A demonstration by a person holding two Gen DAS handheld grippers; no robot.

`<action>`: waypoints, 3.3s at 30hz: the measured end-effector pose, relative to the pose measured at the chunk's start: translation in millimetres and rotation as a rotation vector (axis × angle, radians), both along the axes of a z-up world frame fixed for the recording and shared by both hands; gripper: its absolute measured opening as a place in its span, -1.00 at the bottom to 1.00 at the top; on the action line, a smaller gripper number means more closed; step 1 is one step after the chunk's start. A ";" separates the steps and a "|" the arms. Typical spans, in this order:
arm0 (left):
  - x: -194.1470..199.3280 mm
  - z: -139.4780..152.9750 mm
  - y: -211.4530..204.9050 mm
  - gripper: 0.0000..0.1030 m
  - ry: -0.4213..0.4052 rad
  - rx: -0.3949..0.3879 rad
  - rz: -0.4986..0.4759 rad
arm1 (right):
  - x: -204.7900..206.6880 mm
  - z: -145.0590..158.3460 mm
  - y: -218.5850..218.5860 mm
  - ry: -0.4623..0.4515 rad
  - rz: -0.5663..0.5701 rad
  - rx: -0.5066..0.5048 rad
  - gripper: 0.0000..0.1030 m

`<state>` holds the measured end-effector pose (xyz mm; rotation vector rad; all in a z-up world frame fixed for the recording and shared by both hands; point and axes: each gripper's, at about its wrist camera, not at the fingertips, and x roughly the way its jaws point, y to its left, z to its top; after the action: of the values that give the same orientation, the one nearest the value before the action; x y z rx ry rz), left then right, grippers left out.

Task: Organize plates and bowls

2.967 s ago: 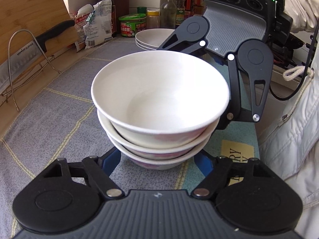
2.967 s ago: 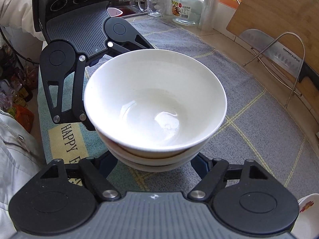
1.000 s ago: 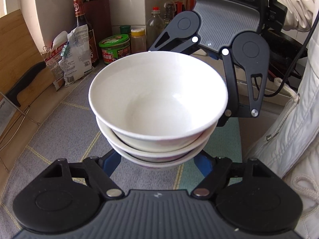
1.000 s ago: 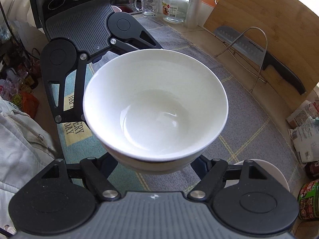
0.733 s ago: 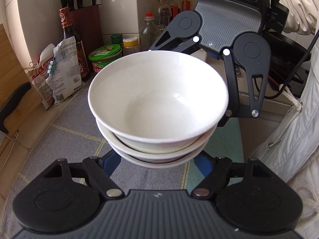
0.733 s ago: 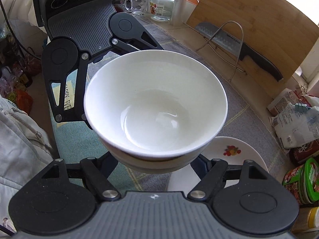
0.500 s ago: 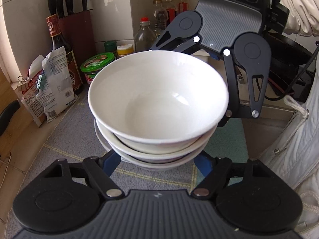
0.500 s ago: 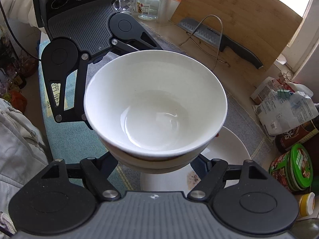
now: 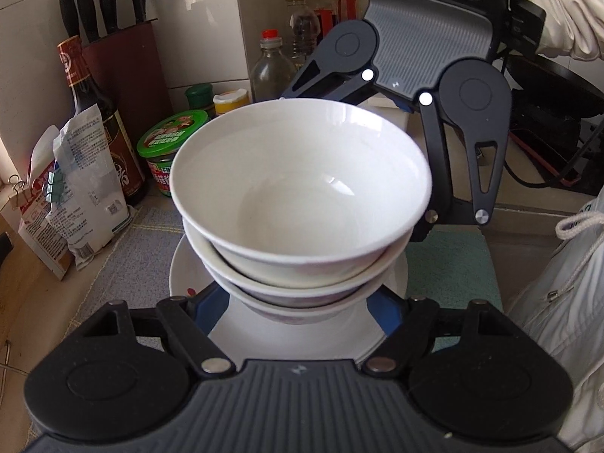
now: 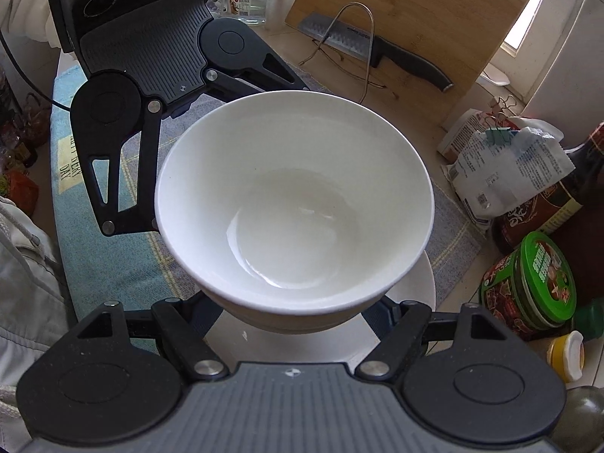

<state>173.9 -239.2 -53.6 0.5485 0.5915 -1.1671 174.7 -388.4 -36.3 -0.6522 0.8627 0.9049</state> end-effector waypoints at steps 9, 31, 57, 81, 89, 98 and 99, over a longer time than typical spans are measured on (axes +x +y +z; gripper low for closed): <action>9.4 -8.9 -12.9 0.54 0.006 0.020 0.004 | 7.8 -7.7 -7.9 0.013 0.007 0.000 0.60; 24.1 -21.8 -16.4 0.54 0.052 0.033 0.018 | 27.0 -22.0 -10.0 0.065 0.025 0.002 0.60; 23.3 -25.4 -11.7 0.90 0.039 -0.013 0.049 | 27.1 -19.9 -12.2 0.050 0.012 0.041 0.99; -39.7 6.5 49.2 0.99 -0.215 -0.209 0.469 | -19.7 0.1 -8.3 -0.053 -0.276 -0.005 1.00; -63.6 6.4 90.3 0.99 -0.160 -0.243 0.550 | -60.9 8.5 17.2 -0.085 -0.628 0.003 1.00; -93.4 17.6 118.3 0.99 -0.012 -0.234 0.677 | -119.0 5.9 45.9 -0.092 -1.084 0.118 1.00; -95.1 19.7 118.8 0.99 0.003 -0.220 0.701 | -124.5 5.3 47.3 -0.082 -1.127 0.134 1.00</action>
<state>78.8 -120.3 -33.9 0.1227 0.5827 -0.5541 50.1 -341.2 -31.0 -0.0180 0.9069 -0.0879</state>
